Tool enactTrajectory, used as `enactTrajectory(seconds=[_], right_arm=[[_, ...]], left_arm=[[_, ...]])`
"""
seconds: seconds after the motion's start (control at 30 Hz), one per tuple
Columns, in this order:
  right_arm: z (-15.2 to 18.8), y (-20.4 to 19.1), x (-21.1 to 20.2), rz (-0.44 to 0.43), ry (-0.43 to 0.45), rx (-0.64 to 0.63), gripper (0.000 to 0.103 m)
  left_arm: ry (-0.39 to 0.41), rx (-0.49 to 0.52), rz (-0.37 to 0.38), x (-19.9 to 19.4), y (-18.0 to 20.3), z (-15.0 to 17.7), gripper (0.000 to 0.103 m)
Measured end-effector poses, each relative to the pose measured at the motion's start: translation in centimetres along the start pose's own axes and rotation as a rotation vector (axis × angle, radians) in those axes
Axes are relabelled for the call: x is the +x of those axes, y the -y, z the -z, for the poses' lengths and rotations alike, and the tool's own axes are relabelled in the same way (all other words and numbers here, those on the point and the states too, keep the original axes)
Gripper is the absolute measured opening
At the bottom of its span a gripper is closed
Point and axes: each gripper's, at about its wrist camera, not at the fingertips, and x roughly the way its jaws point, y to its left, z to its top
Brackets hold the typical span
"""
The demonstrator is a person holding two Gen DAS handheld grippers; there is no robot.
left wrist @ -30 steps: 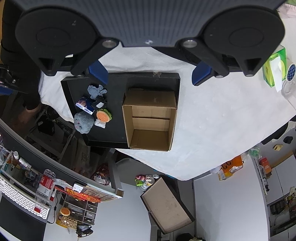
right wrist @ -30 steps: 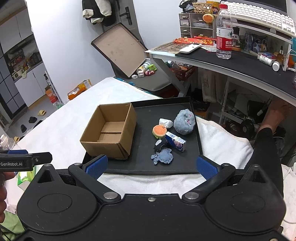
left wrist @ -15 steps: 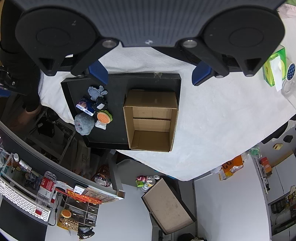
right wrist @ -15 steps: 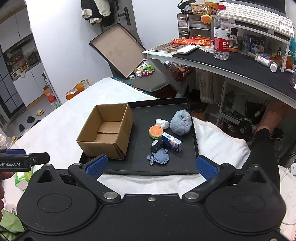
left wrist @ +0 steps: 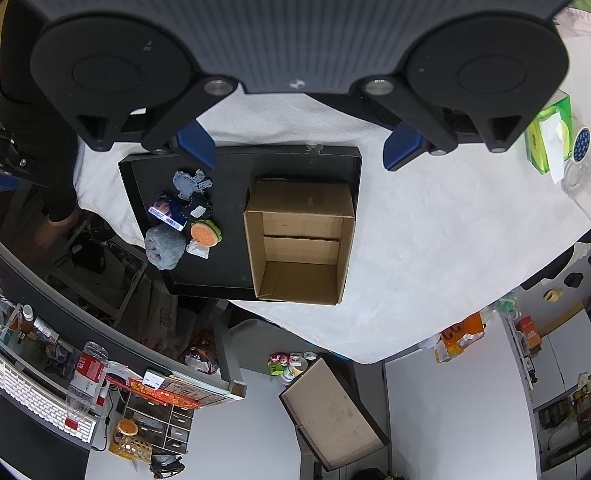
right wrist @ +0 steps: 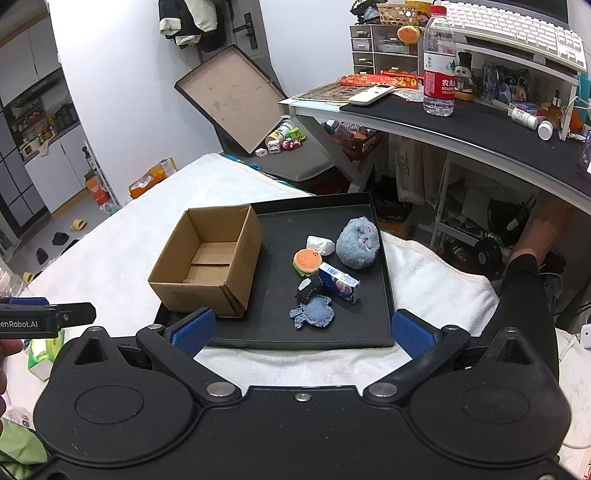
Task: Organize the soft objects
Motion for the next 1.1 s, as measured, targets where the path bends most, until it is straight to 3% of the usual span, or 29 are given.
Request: enactTrajectory(seconds=[0.7,1.1], right_arm=[[-1.1,1.0,2.1,0.012,-0.020,0.014,0.103],[-2.3,1.7,5.0,-0.002,-0.007,0.030,0.103]], left_arm=[[-0.029,-0.013,0.007,1.7,-0.2,-1.6,0.096],[-0.053,-0.055,-0.029,4.5,-1.8,-2.8,0.096]])
